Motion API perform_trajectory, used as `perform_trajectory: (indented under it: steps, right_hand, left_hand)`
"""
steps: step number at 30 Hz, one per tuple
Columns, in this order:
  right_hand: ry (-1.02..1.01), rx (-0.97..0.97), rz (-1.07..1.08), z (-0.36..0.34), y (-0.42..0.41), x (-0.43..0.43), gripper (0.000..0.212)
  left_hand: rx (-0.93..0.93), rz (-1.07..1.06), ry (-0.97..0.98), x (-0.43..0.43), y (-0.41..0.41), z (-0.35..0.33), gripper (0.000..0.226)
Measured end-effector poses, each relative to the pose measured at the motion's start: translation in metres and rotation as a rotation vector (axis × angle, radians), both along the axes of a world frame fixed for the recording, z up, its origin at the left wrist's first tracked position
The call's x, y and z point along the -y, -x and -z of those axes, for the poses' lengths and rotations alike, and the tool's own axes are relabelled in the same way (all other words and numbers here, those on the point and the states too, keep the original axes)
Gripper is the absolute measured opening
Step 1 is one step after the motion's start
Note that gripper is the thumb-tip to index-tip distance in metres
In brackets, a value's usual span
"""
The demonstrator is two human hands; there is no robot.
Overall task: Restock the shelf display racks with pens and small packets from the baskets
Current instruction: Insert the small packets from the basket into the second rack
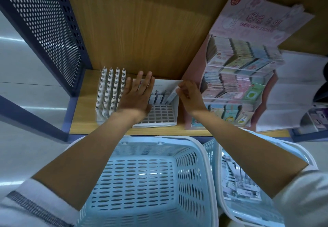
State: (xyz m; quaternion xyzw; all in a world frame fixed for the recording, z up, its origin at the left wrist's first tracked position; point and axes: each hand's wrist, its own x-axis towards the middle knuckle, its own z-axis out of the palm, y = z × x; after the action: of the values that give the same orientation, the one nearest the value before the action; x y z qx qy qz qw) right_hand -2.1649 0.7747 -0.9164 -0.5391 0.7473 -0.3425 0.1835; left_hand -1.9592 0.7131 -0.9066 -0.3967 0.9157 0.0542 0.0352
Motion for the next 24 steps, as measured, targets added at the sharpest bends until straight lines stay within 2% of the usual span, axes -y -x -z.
perform_trajectory:
  steps: [3, 6, 9, 13, 20, 24]
  right_hand:
    - [0.029, -0.016, -0.021, -0.004, 0.0, -0.003, 0.012]
    - [0.107, -0.108, 0.003, -0.003, -0.003, -0.005, 0.012]
    - [0.062, -0.186, 0.044, 0.003, -0.005, -0.012, 0.011]
    - [0.028, -0.224, 0.108, 0.003, -0.003, -0.009, 0.012]
    - [-0.042, -0.281, 0.032, 0.007, -0.004, -0.006, 0.014]
    - [0.021, -0.291, 0.051, 0.009, -0.003, -0.004, 0.014]
  left_hand:
    - [0.038, 0.009, 0.03, -0.003, 0.001, -0.001, 0.083]
    - [0.091, 0.062, 0.145, -0.004, -0.001, -0.006, 0.077]
    - [0.148, 0.084, 0.219, -0.002, -0.006, -0.009, 0.071]
    - [0.147, 0.108, 0.198, 0.002, -0.019, -0.003, 0.068]
    - [0.122, 0.135, 0.202, 0.006, -0.025, 0.006, 0.066]
    - [0.107, 0.131, 0.193, 0.005, -0.025, 0.004, 0.066]
